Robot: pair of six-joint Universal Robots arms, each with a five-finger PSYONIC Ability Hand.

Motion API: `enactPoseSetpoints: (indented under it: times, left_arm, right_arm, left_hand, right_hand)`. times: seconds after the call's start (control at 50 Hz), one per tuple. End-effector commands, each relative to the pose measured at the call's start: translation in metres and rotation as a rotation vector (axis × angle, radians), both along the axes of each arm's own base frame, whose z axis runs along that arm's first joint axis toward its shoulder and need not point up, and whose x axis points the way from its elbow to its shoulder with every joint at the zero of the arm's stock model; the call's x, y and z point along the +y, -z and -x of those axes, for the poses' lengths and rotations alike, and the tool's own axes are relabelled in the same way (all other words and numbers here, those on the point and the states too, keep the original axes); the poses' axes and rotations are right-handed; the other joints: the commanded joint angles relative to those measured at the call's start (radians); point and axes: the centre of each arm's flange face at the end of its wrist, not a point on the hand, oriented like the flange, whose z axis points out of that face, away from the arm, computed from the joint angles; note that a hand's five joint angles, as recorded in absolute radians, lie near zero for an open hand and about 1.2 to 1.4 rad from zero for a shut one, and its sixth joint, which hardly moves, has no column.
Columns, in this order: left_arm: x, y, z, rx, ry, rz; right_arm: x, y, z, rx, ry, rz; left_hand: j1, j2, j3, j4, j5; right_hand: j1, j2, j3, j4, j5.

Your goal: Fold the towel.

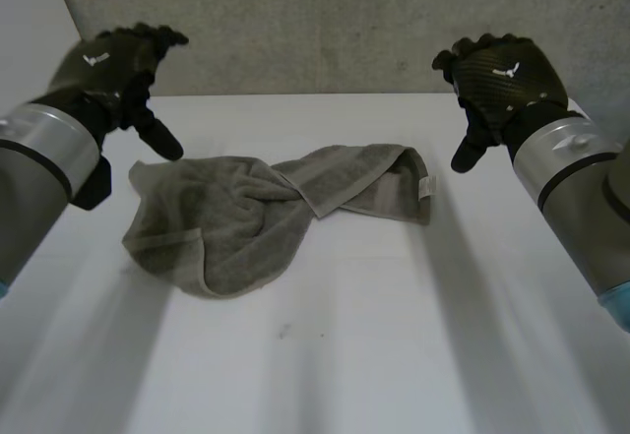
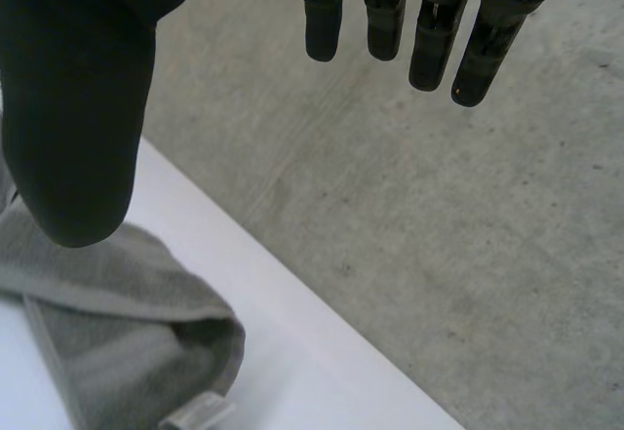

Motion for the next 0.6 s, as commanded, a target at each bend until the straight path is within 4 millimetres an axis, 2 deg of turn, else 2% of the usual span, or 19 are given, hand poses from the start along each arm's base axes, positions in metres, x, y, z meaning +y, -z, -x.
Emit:
enactPoseSetpoints:
  times: [0.02,0.04,0.08,0.1,0.14,0.2,0.24,0.26,0.3,0.38,0.46,0.6]
  left_arm:
    - [-0.018,0.043,0.006,-0.064,-0.007,-0.113]
    - [-0.018,0.043,0.006,-0.065,-0.007,-0.113]
    - [-0.024,0.060,0.009,-0.134,0.002,-0.137]
    - [-0.024,0.060,0.009,-0.134,0.002,-0.137]
    - [-0.026,0.079,0.012,-0.243,0.021,-0.153]
    - [-0.027,0.090,0.013,-0.305,0.031,-0.161]
    - [-0.025,0.108,0.012,-0.415,0.055,-0.178]
    - [-0.025,0.108,0.012,-0.415,0.055,-0.178]
    - [-0.020,0.123,0.011,-0.496,0.090,-0.184]
    - [-0.015,0.135,0.012,-0.549,0.133,-0.184]
    - [-0.004,0.153,0.014,-0.585,0.207,-0.199]
    - [0.007,0.167,0.010,-0.626,0.238,-0.223]
  right_arm:
    - [-0.007,0.025,-0.005,0.098,-0.006,-0.033]
    - [-0.007,0.025,-0.005,0.099,-0.006,-0.033]
    - [-0.010,0.032,-0.005,0.109,-0.005,-0.049]
    - [-0.010,0.032,-0.005,0.109,-0.005,-0.049]
    - [-0.013,0.040,-0.007,0.119,-0.007,-0.067]
    - [-0.014,0.043,-0.007,0.123,-0.008,-0.074]
    - [-0.016,0.050,-0.008,0.130,-0.008,-0.091]
    - [-0.016,0.050,-0.008,0.130,-0.008,-0.091]
    - [-0.017,0.055,-0.009,0.136,-0.009,-0.104]
    - [-0.018,0.061,-0.009,0.142,-0.010,-0.117]
    - [-0.020,0.068,-0.010,0.150,-0.010,-0.134]
    - [-0.021,0.073,-0.010,0.156,-0.009,-0.147]
  left_hand:
    - [0.095,0.096,0.096,0.096,0.084]
    - [0.095,0.096,0.096,0.096,0.084]
    - [0.112,0.113,0.113,0.114,0.101]
    - [0.112,0.114,0.113,0.114,0.101]
    - [0.194,0.195,0.195,0.196,0.183]
    - [0.203,0.205,0.204,0.205,0.192]
    - [0.241,0.242,0.242,0.243,0.230]
    - [0.242,0.243,0.243,0.243,0.230]
    - [0.405,0.406,0.406,0.406,0.394]
    - [0.514,0.516,0.515,0.516,0.503]
    - [0.488,0.489,0.489,0.490,0.477]
    - [0.500,0.501,0.501,0.501,0.489]
  right_hand:
    - [-0.029,-0.046,-0.037,-0.054,-0.047]
    - [-0.029,-0.046,-0.037,-0.054,-0.047]
    - [-0.029,-0.046,-0.037,-0.054,-0.047]
    - [-0.029,-0.046,-0.037,-0.054,-0.047]
    - [-0.029,-0.046,-0.037,-0.054,-0.047]
    - [-0.029,-0.046,-0.037,-0.054,-0.047]
    - [-0.029,-0.046,-0.037,-0.054,-0.047]
    - [-0.029,-0.046,-0.037,-0.054,-0.047]
    - [-0.029,-0.046,-0.037,-0.054,-0.047]
    - [-0.029,-0.046,-0.037,-0.054,-0.047]
    - [-0.029,-0.046,-0.037,-0.054,-0.047]
    - [-0.029,-0.046,-0.037,-0.054,-0.047]
